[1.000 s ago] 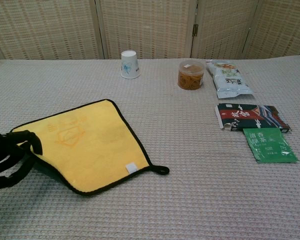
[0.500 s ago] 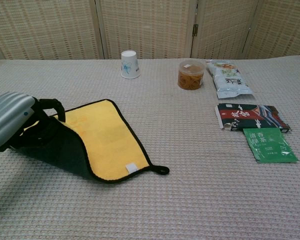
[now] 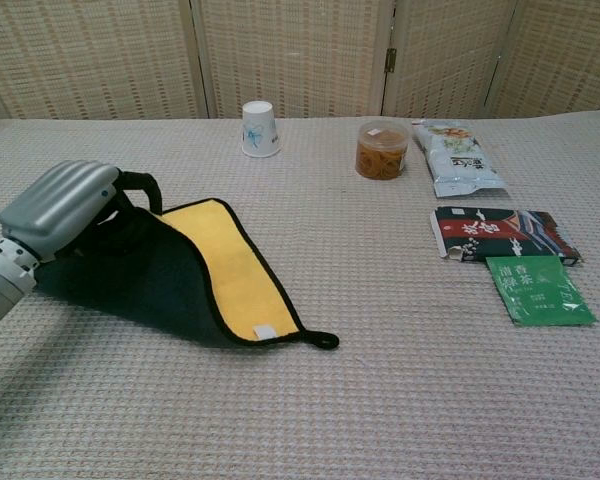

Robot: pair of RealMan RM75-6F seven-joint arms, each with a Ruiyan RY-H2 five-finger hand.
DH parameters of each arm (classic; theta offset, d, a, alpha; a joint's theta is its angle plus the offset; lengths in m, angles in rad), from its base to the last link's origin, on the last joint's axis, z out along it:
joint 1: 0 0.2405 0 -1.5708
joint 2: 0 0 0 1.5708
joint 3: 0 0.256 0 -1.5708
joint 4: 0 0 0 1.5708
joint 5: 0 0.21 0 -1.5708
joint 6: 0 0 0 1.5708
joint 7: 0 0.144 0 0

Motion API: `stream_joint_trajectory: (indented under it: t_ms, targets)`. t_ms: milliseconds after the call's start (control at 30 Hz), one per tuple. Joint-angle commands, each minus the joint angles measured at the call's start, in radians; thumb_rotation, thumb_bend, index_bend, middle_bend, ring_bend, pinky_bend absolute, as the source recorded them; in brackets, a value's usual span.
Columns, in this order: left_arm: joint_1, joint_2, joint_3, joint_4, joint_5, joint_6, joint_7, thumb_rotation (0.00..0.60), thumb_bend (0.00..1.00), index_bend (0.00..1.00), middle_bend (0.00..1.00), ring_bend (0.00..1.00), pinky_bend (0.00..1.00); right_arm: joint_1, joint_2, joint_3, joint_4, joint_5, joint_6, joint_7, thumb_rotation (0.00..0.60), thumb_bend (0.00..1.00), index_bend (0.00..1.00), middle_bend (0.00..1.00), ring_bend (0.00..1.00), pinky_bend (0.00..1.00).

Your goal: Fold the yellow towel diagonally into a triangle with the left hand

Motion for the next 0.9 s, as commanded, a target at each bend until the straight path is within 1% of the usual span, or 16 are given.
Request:
stream_joint_trajectory:
  t_ms: [33, 433, 767, 900]
  targets:
    - [-0.044, -0.035, -0.024, 0.059, -0.03, -0.045, -0.032, 0.6, 0.65, 0.61, 1.0, 1.0, 1.0, -0.002, 0.002, 0.005, 0.001, 0.013, -0.001, 0.004, 0.6, 0.46, 0.0, 0.0, 0.0, 0.0]
    - [-0.172, -0.12, -0.057, 0.256, -0.09, -0.176, -0.114, 0.6, 0.65, 0.6, 1.0, 1.0, 1.0, 0.01, 0.003, 0.02, 0.01, 0.075, -0.055, 0.014, 0.6, 0.46, 0.0, 0.0, 0.0, 0.0]
    - [-0.244, -0.16, -0.054, 0.346, -0.116, -0.241, -0.161, 0.6, 0.65, 0.6, 1.0, 1.0, 1.0, 0.016, 0.005, 0.034, 0.013, 0.107, -0.074, 0.022, 0.6, 0.46, 0.0, 0.0, 0.0, 0.0]
    - [-0.269, -0.17, -0.064, 0.373, -0.138, -0.281, -0.174, 0.6, 0.65, 0.6, 1.0, 1.0, 1.0, 0.012, 0.006, 0.035, 0.013, 0.109, -0.069, 0.022, 0.6, 0.46, 0.0, 0.0, 0.0, 0.0]
